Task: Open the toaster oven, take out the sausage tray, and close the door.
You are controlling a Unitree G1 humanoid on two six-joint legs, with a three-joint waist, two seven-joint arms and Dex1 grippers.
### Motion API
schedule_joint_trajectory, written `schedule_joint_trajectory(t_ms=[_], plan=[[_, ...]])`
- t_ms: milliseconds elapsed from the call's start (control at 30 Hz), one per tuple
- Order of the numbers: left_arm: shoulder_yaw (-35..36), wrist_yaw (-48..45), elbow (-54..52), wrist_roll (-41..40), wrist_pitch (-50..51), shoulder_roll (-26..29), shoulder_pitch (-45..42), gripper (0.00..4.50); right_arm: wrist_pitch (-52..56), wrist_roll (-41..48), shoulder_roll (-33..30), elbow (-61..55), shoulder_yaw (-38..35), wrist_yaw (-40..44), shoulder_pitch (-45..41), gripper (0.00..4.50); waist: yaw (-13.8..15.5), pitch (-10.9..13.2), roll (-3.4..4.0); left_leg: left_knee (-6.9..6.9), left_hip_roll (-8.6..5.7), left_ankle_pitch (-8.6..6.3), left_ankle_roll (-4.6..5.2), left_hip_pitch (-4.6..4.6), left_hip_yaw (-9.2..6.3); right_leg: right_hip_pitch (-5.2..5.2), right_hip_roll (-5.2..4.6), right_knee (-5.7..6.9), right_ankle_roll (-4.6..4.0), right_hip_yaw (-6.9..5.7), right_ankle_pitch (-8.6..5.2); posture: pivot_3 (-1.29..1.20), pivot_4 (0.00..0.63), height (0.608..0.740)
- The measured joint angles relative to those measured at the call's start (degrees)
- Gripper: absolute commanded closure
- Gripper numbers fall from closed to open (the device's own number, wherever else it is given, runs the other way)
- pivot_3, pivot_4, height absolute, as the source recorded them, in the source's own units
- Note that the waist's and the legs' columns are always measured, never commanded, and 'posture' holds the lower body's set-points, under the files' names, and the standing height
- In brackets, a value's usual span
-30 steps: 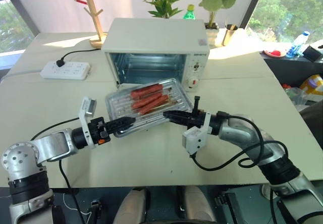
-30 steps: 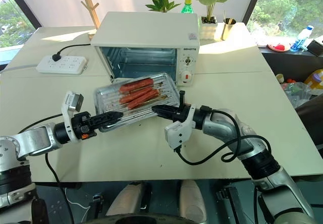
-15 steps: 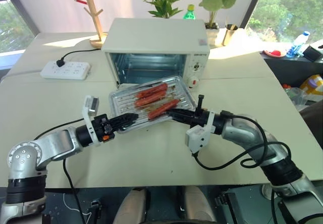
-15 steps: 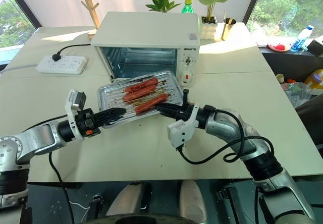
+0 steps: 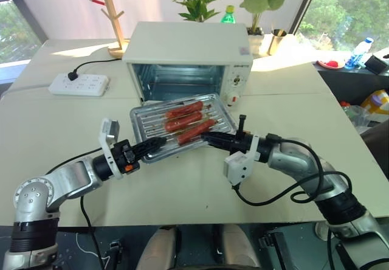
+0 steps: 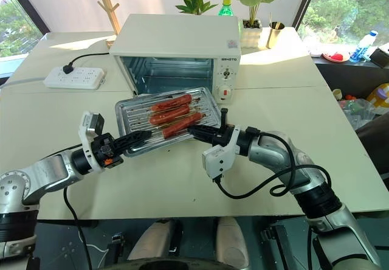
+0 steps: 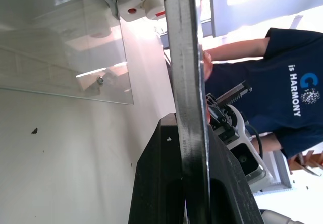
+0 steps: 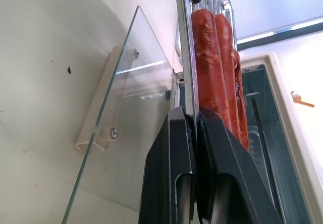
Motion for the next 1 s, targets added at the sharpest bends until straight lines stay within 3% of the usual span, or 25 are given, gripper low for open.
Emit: schedule_joint_trajectory(t_ms=[367, 500, 600, 633, 1000], plan=[[-0.3, -1.2, 1.0, 0.0, 0.1, -0.5, 1.0, 4.48, 0.2, 0.2, -0.1, -0.5, 0.0, 1.1, 0.2, 4.50, 0.0, 0.0, 0.01, -0.03, 0.00, 0.00, 0.01, 0.00, 0.00, 0.02, 0.00, -0.07, 0.00, 0.00, 0.00, 0.00, 0.150, 0.740], [-0.3, -1.1, 1.5, 0.0, -0.2, -1.8, 2.4, 4.50, 0.7, 1.9, -1.3, -0.7, 0.0, 3.0, 0.8, 3.06, 0.0, 0.0, 0.01, -0.05, 0.01, -0.01, 0.02, -0.01, 0.00, 0.06, 0.00, -0.19, -0.03, 0.00, -0.02, 0.00, 0.150, 0.740], [-0.3, -0.5, 2.4, 0.2, -0.8, -2.6, 3.2, 4.50, 1.0, 2.5, -1.6, -1.2, -0.2, 3.4, 0.8, 1.42, 0.0, 0.0, 0.02, -0.06, 0.03, -0.01, 0.02, -0.01, 0.01, 0.06, 0.00, -0.21, -0.06, 0.00, -0.03, 0.00, 0.150, 0.740], [-0.4, 0.0, 2.6, 0.3, -1.0, -2.8, 3.4, 4.50, 1.0, 2.9, -1.6, -1.4, -0.5, 3.4, 0.8, 1.08, 0.0, 0.0, 0.02, -0.07, 0.03, -0.01, 0.02, -0.01, 0.01, 0.06, 0.00, -0.22, -0.06, 0.00, -0.03, 0.00, 0.150, 0.740], [-0.9, 0.3, 4.5, 1.2, -2.2, -5.2, 5.7, 4.50, 5.0, 8.4, -3.5, -3.8, -3.9, 5.8, 1.2, 1.08, 0.1, 0.0, 0.02, -0.15, 0.04, -0.01, 0.03, -0.02, 0.00, 0.06, -0.01, -0.31, -0.07, 0.00, -0.04, 0.00, 0.150, 0.740]])
